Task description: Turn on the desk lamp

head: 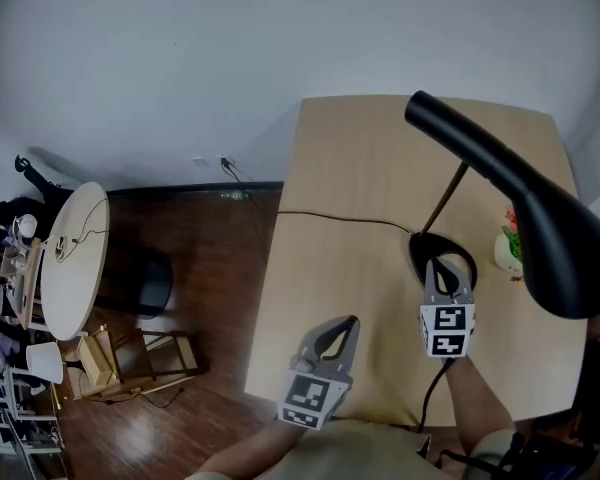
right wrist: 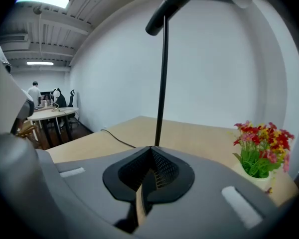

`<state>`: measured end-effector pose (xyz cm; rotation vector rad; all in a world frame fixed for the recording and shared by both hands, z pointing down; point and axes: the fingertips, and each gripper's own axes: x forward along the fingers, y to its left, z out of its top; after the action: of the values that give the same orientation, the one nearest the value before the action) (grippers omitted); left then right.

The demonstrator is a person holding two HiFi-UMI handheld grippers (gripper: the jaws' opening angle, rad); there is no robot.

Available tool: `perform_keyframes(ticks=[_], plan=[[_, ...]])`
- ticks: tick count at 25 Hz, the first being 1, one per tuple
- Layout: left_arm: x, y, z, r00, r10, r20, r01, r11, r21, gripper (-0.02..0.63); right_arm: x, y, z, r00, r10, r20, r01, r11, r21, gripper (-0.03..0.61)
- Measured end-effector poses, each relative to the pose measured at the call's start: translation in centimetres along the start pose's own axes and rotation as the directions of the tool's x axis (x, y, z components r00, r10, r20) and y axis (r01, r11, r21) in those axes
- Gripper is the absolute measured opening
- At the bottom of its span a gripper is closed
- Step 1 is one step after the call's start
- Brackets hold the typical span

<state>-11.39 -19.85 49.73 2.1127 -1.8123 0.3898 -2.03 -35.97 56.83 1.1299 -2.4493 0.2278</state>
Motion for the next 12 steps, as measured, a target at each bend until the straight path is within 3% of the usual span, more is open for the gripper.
perform_keyframes(ticks=[7, 12], plan=[[-0.2, 1.1, -0.9, 0.997, 0.062, -0.040, -0.063, 0.998, -0.014, -0.002, 6.7, -0.7, -4.1, 0.986, 0.005, -0.168, -0.020, 0.996, -0.089, 0.000], [-0.2, 1.4, -1.0, 0.995, 0.082, -0.051, -0.083, 0.996, -0.016, -0.002, 8.9, -1.8, -5.7, 0.973, -0.016, -0.232, -0.007, 0.995, -0.095, -0.002]])
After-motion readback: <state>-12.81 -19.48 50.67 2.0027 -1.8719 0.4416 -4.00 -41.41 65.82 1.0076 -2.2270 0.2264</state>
